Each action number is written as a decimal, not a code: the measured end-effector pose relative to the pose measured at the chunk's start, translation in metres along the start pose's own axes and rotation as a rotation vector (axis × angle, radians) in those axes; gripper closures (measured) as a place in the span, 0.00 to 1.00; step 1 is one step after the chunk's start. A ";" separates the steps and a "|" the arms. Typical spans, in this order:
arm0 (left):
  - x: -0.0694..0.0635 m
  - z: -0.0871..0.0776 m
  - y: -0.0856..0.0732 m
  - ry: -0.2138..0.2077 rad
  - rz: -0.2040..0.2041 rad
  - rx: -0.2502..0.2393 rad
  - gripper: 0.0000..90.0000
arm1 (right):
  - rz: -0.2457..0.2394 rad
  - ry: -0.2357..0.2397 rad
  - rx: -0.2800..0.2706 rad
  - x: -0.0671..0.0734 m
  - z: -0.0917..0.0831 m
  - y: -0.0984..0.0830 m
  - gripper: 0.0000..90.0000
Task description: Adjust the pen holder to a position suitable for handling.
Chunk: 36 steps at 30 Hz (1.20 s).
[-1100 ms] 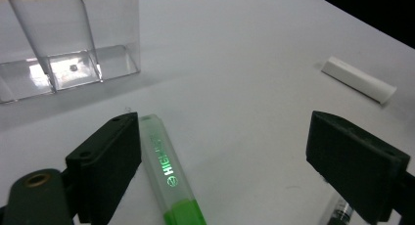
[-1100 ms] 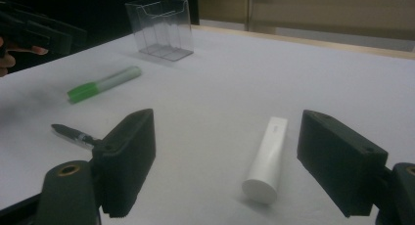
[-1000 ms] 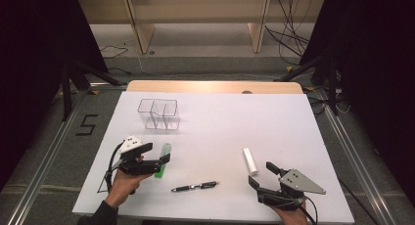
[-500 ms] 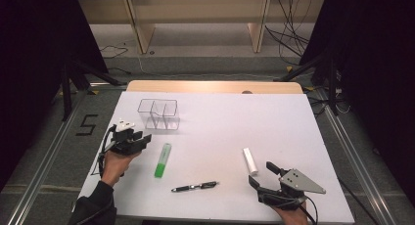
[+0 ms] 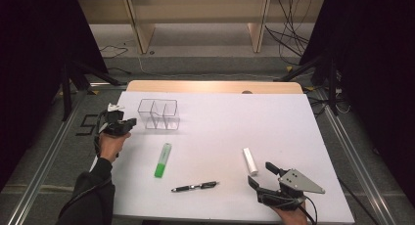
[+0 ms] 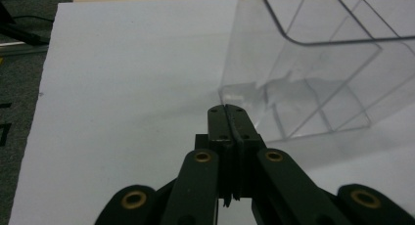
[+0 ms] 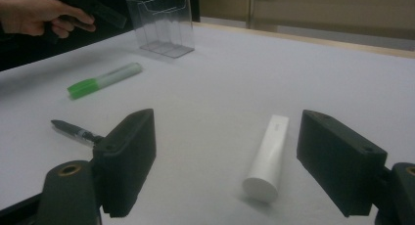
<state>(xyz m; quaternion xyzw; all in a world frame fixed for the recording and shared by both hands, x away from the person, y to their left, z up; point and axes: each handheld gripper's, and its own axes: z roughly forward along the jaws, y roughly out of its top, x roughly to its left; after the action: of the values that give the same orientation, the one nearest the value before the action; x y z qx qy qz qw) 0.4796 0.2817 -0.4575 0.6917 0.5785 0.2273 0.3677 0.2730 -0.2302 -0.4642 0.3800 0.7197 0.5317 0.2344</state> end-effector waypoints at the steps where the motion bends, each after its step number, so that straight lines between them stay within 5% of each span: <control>1: 0.005 0.006 0.003 -0.011 -0.007 -0.012 0.99 | 0.000 0.001 0.000 0.000 0.000 0.000 0.26; 3: 0.006 0.008 0.005 -0.018 -0.020 -0.014 0.99 | 0.001 0.002 0.002 0.000 0.000 0.000 0.26; 4: 0.010 0.014 0.007 -0.054 -0.055 -0.020 0.99 | 0.001 0.004 0.001 0.000 0.000 0.000 0.26; 15: 0.014 0.035 0.014 -0.114 -0.001 -0.034 0.99 | 0.004 0.006 0.010 -0.001 0.001 -0.001 0.26; 19: 0.013 0.039 0.017 -0.128 -0.017 -0.031 0.99 | 0.012 0.004 0.004 -0.002 0.000 -0.001 0.26; 36: -0.036 0.048 0.016 -0.215 -0.031 -0.021 0.99 | 0.013 -0.009 0.004 -0.005 -0.001 0.000 0.26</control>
<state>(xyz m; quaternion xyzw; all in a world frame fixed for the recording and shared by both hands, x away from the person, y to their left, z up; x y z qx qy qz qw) 0.5176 0.2340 -0.4712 0.6992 0.5438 0.1525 0.4384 0.2749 -0.2345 -0.4642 0.3873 0.7174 0.5300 0.2332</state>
